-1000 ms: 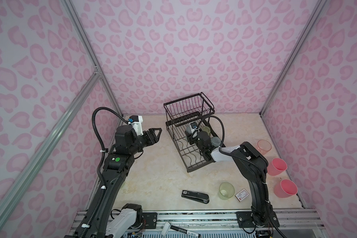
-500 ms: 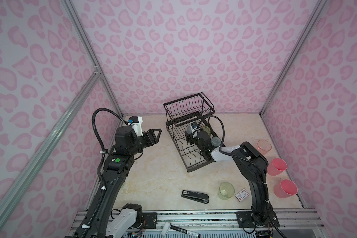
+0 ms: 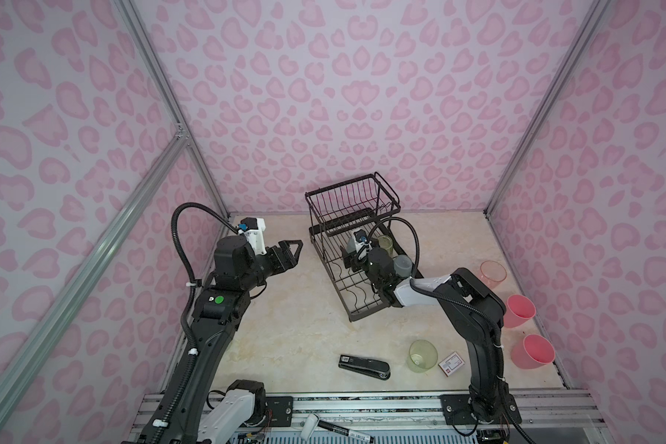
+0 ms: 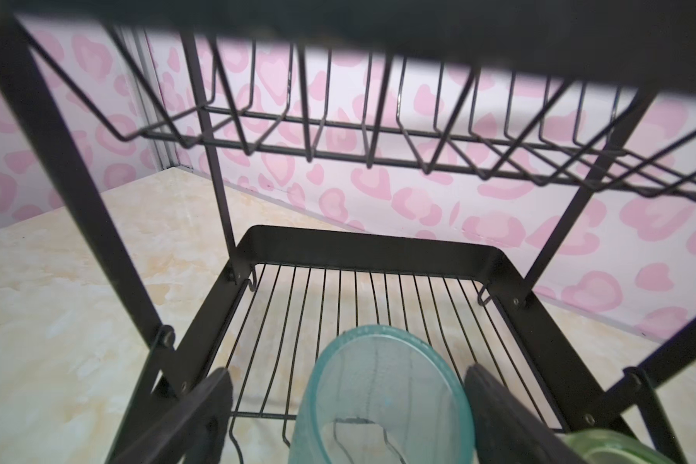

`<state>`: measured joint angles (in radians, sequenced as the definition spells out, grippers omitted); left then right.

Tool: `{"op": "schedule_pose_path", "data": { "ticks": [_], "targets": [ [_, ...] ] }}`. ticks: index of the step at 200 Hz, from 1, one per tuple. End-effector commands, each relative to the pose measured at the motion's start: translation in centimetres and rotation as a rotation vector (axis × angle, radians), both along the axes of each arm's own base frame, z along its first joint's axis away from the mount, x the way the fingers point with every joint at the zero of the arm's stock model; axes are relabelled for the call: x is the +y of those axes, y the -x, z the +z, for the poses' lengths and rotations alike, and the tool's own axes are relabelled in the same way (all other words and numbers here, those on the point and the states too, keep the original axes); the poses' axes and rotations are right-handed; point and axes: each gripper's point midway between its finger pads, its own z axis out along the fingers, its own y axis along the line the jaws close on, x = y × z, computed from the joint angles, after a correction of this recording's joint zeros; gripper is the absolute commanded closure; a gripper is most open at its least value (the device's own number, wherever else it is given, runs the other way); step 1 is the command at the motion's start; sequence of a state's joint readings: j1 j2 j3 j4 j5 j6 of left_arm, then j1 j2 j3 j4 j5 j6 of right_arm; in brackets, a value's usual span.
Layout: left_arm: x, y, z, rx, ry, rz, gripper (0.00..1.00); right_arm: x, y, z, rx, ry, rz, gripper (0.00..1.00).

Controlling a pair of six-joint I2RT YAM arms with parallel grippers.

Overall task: Load cups into a dish rack
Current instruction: Place the cup upside down at the dish rack.

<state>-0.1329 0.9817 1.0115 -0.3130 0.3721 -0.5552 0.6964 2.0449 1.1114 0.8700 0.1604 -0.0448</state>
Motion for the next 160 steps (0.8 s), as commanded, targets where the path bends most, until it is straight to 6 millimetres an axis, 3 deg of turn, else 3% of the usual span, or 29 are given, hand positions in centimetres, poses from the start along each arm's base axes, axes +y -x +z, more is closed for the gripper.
{"op": "schedule_pose_path", "data": {
  "ticks": [1, 60, 121, 160],
  "targets": [
    [0.2, -0.2, 0.4, -0.029, -0.007, 0.007, 0.15, -0.4, 0.2, 0.7, -0.029, -0.006, -0.014, 0.10],
    [0.5, -0.6, -0.8, -0.007, -0.016, 0.020, 0.13, -1.0, 2.4, 1.4, -0.043, 0.008, -0.026, 0.09],
    [0.7, -0.8, -1.6, 0.014, -0.015, 0.028, 0.14, -2.3, 6.9, 3.4, -0.022, 0.017, -0.049, 0.13],
    [0.9, -0.7, -1.8, 0.018, -0.024, 0.039, 0.14, -4.6, 10.7, 4.7, 0.058, 0.038, -0.091, 0.17]
  ]
}}
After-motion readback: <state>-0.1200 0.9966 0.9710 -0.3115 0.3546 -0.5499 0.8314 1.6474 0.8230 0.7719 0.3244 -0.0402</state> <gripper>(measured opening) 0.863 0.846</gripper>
